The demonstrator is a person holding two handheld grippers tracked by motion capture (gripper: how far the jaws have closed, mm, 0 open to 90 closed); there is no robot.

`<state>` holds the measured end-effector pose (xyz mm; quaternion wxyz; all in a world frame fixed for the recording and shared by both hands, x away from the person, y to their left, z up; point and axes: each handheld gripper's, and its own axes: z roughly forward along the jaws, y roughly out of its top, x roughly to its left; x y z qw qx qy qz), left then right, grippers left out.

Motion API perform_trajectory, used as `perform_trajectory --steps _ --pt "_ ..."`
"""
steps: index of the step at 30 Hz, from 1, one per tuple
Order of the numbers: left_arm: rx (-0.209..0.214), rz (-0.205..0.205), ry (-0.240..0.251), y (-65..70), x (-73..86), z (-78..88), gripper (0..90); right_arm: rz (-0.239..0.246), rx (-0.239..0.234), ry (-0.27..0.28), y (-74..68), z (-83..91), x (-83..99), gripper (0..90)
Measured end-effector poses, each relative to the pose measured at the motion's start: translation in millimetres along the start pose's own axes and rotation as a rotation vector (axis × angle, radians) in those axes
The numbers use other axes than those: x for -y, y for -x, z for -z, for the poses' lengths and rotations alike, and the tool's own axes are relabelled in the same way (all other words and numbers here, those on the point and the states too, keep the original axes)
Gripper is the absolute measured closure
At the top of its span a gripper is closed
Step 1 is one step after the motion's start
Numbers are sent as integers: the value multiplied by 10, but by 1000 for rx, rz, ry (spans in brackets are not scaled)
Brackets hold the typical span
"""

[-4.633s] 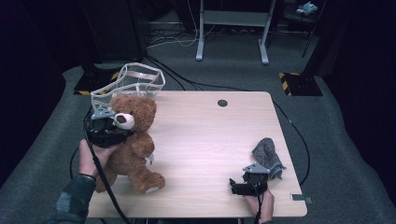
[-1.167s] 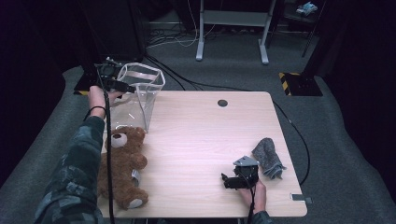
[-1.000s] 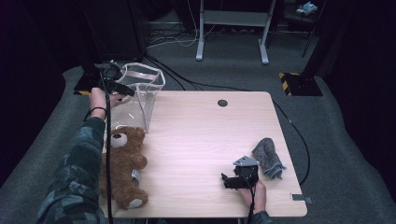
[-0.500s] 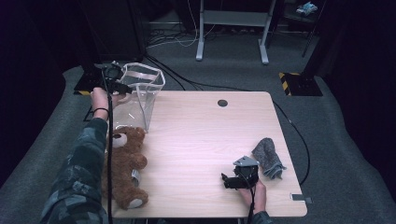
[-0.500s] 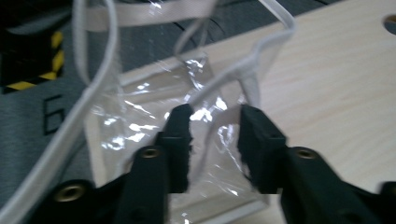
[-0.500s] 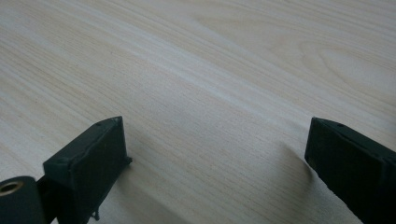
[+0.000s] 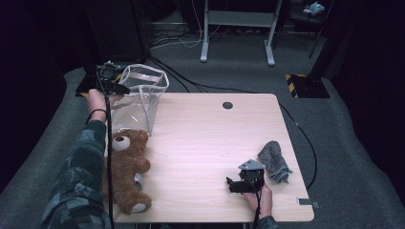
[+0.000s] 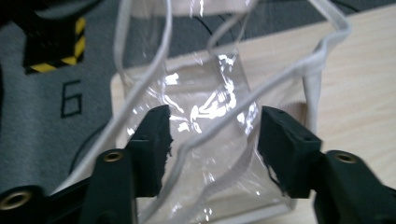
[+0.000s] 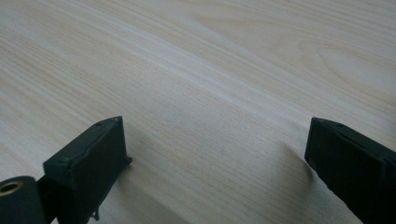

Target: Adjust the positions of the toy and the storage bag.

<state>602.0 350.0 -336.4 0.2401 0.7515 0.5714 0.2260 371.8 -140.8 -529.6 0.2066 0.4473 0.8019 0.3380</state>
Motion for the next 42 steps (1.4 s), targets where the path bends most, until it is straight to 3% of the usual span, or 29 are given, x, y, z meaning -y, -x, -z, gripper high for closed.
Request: perform_trajectory --steps 2,5,10,16,26,35,37,42 --pt "5 -11 -15 0 27 -22 591 0 0 0 -1 1 0 50" --pt "24 40 -1 -23 50 -30 739 0 -1 0 0 0 0 50" --pt "54 20 0 16 39 -34 822 0 -1 -1 1 0 -1 50" --pt "85 -38 22 189 -25 -68 851 1 -1 -1 2 0 0 50" --pt "124 -59 51 445 -81 -97 865 3 -1 1 10 -4 -1 50" --pt "155 -104 72 573 -123 -127 870 5 -1 3 11 -5 -1 50" --pt "176 -111 85 608 -126 -129 871 4 0 4 10 -5 -1 50" --pt "230 -168 63 654 -128 -100 870 7 1 4 10 -4 0 50"
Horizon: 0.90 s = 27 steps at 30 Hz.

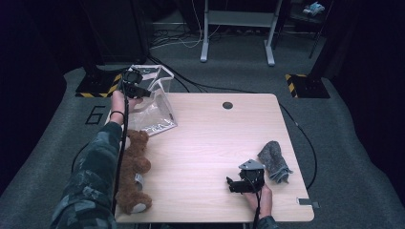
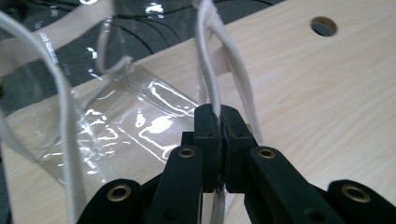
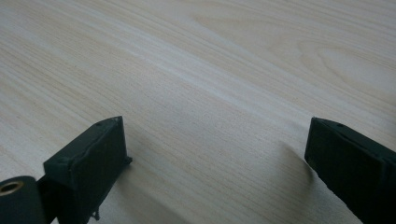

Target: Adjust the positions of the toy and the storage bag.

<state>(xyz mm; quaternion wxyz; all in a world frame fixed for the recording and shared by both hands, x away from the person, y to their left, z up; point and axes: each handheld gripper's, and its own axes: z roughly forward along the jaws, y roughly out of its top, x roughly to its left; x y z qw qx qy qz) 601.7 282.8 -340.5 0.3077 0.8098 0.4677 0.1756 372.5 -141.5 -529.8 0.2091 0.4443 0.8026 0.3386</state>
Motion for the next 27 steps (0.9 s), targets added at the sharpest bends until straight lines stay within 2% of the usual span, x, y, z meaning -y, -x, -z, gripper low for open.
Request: perform_trajectory --steps 2,5,8,10,11,12,13,14,15,16,17,18,19,22,24,26,27 --pt "20 0 -4 22 5 9 870 0 1 0 -1 1 0 50" --pt "47 -24 -18 45 15 22 869 -2 0 -1 -2 1 0 50" --pt "60 -32 -25 74 26 36 867 -3 1 -1 -3 1 0 50" --pt "49 -32 -24 65 26 54 861 -2 1 -1 -4 1 0 50" --pt "49 -32 -24 65 26 54 808 -2 1 -1 -4 1 0 50" --pt "45 -26 -16 59 23 62 808 -2 1 -1 -4 1 0 50" --pt "41 -16 -8 50 21 76 768 -2 1 -1 -4 2 0 50" --pt "31 -2 2 31 14 96 696 -2 2 -1 -4 2 0 50" --pt "11 30 25 10 2 147 570 -2 2 -1 -4 2 0 50" --pt "11 30 25 10 2 147 507 -2 2 -1 -4 2 0 50" --pt "-10 45 39 1 -6 182 507 -2 2 -1 -4 2 0 50" --pt "-43 42 54 -2 -7 245 460 -2 2 -1 -4 2 0 50" --pt "-49 38 59 -8 -3 273 393 -8 2 -5 -8 5 0 50" --pt "-89 44 47 -62 43 411 334 -8 3 -5 -9 5 0 50" --pt "-94 52 47 -85 59 452 303 -8 2 -5 -8 5 1 50" --pt "-97 72 40 -140 99 523 303 -2 3 -1 -4 2 0 50" --pt "-90 102 17 -185 143 552 291 -2 3 -1 -5 2 0 50"
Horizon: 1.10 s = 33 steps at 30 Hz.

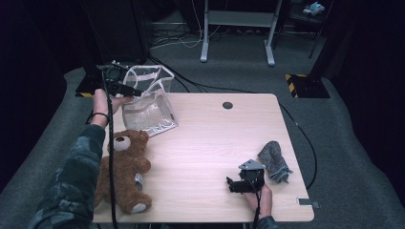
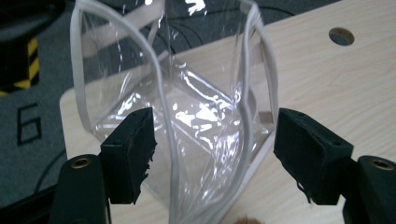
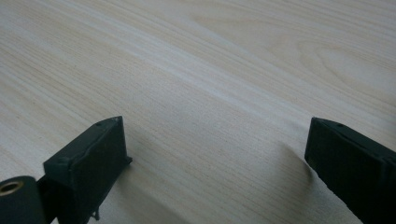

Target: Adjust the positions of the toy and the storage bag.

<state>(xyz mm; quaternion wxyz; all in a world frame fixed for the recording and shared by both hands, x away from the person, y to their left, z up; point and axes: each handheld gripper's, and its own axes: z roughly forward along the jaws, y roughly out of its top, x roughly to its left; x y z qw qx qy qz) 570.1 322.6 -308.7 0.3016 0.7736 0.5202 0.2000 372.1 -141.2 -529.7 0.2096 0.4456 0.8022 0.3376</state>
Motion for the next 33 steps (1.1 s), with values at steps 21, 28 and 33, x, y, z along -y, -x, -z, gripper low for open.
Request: perform_trajectory --steps 21,28,33 --pt "-19 104 -148 -37 102 -281 869 2 2 2 2 -1 0 50" --pt "5 117 -92 33 40 -320 869 2 3 2 2 -1 0 50" --pt "32 122 -71 115 6 -385 868 2 3 2 2 -1 0 50"
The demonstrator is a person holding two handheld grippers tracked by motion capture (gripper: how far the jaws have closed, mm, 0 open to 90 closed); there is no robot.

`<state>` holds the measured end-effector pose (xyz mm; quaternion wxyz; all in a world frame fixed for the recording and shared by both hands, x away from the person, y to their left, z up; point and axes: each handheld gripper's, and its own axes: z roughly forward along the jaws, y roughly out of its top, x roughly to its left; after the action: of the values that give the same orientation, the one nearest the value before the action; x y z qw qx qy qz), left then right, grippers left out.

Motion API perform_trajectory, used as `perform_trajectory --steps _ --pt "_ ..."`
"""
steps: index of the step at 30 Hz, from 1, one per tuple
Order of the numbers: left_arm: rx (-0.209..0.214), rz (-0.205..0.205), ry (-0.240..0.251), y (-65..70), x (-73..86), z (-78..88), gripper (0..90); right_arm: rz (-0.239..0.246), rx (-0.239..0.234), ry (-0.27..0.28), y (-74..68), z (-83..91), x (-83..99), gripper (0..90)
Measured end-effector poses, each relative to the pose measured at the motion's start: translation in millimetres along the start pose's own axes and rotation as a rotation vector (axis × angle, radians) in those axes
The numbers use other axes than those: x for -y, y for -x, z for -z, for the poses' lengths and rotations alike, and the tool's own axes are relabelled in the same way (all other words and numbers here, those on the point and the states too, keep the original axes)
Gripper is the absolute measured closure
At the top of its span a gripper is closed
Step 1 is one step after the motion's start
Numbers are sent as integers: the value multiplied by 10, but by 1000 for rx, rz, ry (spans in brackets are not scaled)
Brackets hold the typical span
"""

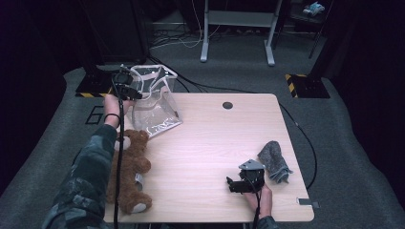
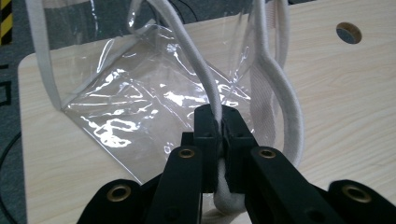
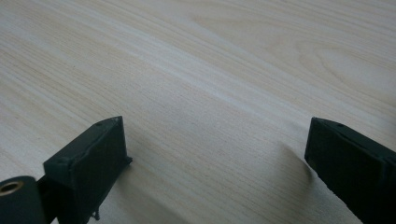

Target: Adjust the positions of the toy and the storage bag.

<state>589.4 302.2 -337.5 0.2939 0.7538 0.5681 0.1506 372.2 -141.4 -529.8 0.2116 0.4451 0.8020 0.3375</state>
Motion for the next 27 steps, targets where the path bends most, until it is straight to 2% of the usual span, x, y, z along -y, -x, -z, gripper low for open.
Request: perform_trajectory --steps 3,5,7,8,10,12,13,14,15,23,27 --pt "12 14 9 57 -6 -27 867 0 0 0 -1 0 0 50" --pt "26 -13 1 88 -22 -46 866 -1 1 0 -2 0 0 50" --pt "41 -9 2 152 -27 -70 864 0 1 0 -2 0 0 50" --pt "52 -40 -9 197 -38 -92 864 0 1 0 -2 1 0 50" --pt "64 -30 -2 234 -39 -110 863 0 1 0 -2 1 0 50" --pt "87 -46 -6 287 -51 -130 861 -1 2 0 -2 1 1 50" --pt "87 -46 -6 287 -51 -130 861 -1 2 0 -3 2 1 50" --pt "89 -29 0 321 -47 -137 861 -1 2 0 -2 2 1 50" --pt "91 -40 -3 337 -47 -137 861 -1 2 1 -3 1 1 50" --pt "148 -18 -13 470 2 -96 863 -3 1 -5 -5 5 0 50" --pt "177 -33 -16 563 47 -86 862 -1 1 0 -1 1 1 51"
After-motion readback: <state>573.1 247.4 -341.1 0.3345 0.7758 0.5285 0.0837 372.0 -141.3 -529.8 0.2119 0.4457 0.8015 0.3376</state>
